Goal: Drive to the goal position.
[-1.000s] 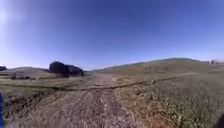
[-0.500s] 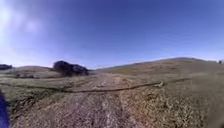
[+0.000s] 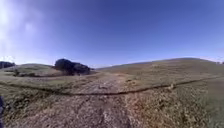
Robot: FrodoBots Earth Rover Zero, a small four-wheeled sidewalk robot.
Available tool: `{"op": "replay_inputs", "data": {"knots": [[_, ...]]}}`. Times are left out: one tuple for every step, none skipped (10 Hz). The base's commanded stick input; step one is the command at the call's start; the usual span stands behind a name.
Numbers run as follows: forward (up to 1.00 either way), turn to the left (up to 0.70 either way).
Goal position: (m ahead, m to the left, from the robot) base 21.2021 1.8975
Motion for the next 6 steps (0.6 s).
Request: {"op": "replay_inputs", "data": {"knots": [[0.70, 0.00], [0.70, 0.00], [0.70, 0.00], [0.70, 0.00], [0.70, 0.00], [0.70, 0.00]]}}
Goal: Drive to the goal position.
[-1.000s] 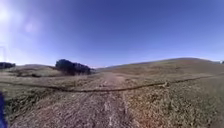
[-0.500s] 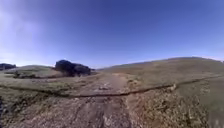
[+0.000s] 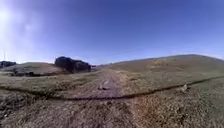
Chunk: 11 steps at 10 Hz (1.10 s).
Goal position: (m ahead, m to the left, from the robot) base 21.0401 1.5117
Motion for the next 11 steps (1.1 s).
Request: {"op": "replay_inputs", "data": {"knots": [[0.70, 0.00], [0.70, 0.00], [0.70, 0.00], [0.70, 0.00], [0.70, 0.00], [0.70, 0.00], [0.70, 0.00], [0.70, 0.00], [0.70, 0.00], [0.70, 0.00], [0.70, 0.00]]}}
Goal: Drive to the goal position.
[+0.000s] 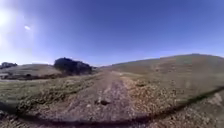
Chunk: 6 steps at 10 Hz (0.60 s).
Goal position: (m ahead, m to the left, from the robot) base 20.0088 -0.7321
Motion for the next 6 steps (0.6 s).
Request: {"op": "replay_inputs", "data": {"knots": [[0.70, 0.00], [0.70, 0.00], [0.70, 0.00], [0.70, 0.00], [0.70, 0.00], [0.70, 0.00]]}}
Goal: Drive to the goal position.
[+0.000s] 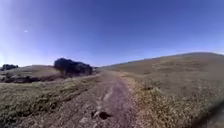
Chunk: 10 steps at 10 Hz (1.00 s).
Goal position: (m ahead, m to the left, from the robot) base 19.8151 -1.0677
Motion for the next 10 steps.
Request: {"op": "replay_inputs", "data": {"knots": [[0.70, 0.00], [0.70, 0.00], [0.70, 0.00], [0.70, 0.00], [0.70, 0.00], [0.70, 0.00], [0.70, 0.00], [0.70, 0.00], [0.70, 0.00], [0.70, 0.00]]}}
